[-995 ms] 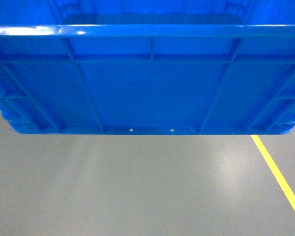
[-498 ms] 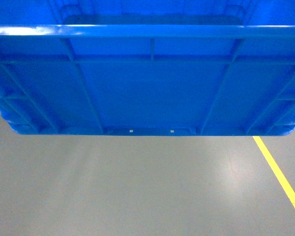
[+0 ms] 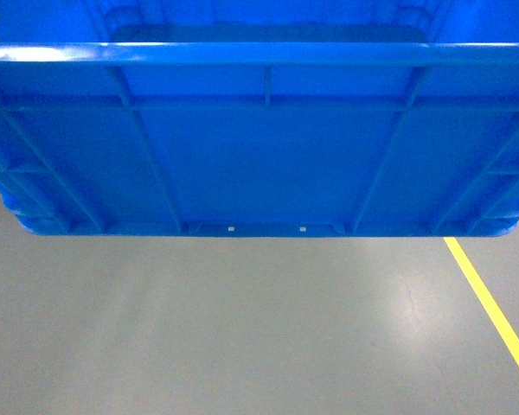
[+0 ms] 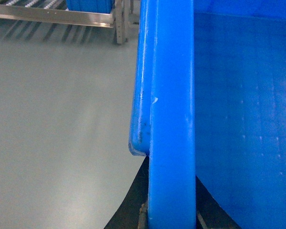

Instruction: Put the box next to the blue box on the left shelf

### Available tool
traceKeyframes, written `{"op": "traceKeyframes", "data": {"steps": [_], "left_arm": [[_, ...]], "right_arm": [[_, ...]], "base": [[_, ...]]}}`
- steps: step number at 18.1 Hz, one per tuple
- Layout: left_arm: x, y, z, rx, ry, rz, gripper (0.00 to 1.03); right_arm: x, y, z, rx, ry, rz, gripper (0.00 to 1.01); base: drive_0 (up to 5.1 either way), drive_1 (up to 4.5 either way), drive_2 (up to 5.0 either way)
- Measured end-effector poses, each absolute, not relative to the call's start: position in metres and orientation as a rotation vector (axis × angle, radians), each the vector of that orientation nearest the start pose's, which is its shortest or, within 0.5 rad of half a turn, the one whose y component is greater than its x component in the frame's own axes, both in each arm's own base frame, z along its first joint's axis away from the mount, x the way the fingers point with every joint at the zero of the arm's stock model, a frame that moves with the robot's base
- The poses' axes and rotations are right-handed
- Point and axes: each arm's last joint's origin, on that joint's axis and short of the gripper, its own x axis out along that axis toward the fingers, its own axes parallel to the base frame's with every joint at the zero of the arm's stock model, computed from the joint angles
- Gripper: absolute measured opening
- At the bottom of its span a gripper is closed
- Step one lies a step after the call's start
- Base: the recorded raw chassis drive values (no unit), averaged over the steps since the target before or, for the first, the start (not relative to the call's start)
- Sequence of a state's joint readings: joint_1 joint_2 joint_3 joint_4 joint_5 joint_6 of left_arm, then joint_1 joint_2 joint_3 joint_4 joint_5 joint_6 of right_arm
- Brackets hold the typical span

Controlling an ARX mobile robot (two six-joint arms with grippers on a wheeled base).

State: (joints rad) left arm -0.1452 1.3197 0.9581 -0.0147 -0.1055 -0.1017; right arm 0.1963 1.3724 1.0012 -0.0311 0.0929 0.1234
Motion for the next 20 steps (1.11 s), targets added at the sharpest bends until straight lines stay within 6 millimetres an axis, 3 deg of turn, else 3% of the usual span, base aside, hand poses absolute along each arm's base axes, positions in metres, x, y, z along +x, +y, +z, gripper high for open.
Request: {"op": "traceKeyframes", "data": {"steps": [20], "left_arm": [[0.2918, -0.0396, 0.2930, -0.053, 0.377, -0.020, 0.06]], "right_arm": [[0.3014, 0.0572, 0.2912, 0.063, 0.408, 0.077, 0.08]], "base": [[0.0, 4.30, -4.3]]}}
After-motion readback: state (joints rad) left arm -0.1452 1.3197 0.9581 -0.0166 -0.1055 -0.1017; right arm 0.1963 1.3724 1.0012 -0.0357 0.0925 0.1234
